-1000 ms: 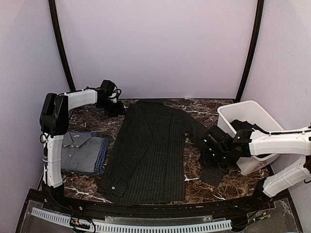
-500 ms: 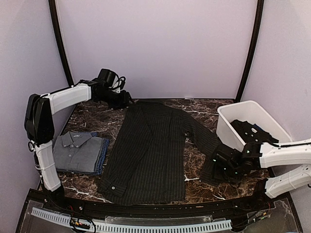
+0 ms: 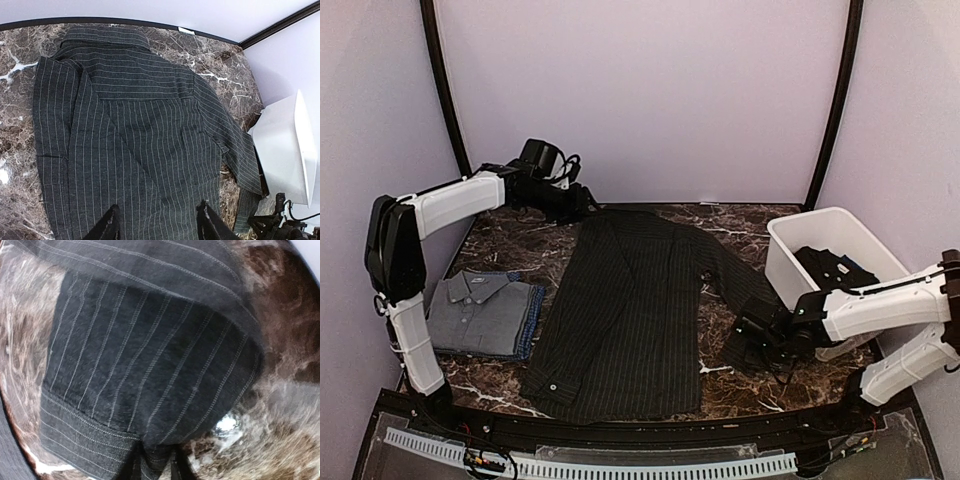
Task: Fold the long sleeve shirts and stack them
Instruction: Adjust the sleeve of the 1/3-folded shirt.
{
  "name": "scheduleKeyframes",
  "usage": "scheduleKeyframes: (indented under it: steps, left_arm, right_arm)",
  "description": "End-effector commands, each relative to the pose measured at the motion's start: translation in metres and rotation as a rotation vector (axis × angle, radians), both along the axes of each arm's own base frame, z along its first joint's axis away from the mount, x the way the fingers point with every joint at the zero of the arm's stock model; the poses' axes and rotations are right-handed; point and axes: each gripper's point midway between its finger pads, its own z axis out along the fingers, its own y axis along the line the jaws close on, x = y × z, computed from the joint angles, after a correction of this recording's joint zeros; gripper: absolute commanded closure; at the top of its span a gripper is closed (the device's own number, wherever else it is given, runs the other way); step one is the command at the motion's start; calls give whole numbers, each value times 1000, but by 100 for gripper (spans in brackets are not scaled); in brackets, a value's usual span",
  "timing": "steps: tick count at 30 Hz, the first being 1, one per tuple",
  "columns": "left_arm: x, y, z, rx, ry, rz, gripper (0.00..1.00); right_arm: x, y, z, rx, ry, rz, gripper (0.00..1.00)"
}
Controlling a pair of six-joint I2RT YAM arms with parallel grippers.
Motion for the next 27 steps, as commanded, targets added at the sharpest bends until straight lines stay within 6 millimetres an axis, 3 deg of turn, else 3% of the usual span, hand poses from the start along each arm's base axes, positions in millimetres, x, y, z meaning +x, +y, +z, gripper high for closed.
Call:
scheduleKeyframes:
  steps: [1, 2, 6, 10, 12, 18, 22, 27]
  left_arm:
    - [-16, -6, 37, -63, -53, -29, 49]
    - [-17, -7, 38, -67, -54, -32, 49]
    - [-20, -7, 45, -80, -66, -38, 49]
    - [-22, -5, 52, -78, -79, -37, 49]
    - [-24, -2, 53, -67, -82, -27, 49]
    - [-22, 20, 46, 8, -77, 41, 49]
    - [-22, 31, 45, 16, -69, 60, 49]
    - [-26, 34, 43, 27, -63, 55, 49]
  right_arm:
    - [15, -2, 26, -191, -19, 119, 96]
    - [25, 0, 40, -251, -47, 142, 100]
    - [56, 16, 96, -529, -126, 271, 100]
    - [75, 59, 127, -752, -198, 451, 100]
    - [79, 93, 125, -820, -228, 581, 100]
    - [69, 185, 76, -735, -235, 890, 100]
    - [67, 217, 64, -616, -272, 988, 100]
    - [84, 237, 81, -481, -329, 1041, 99]
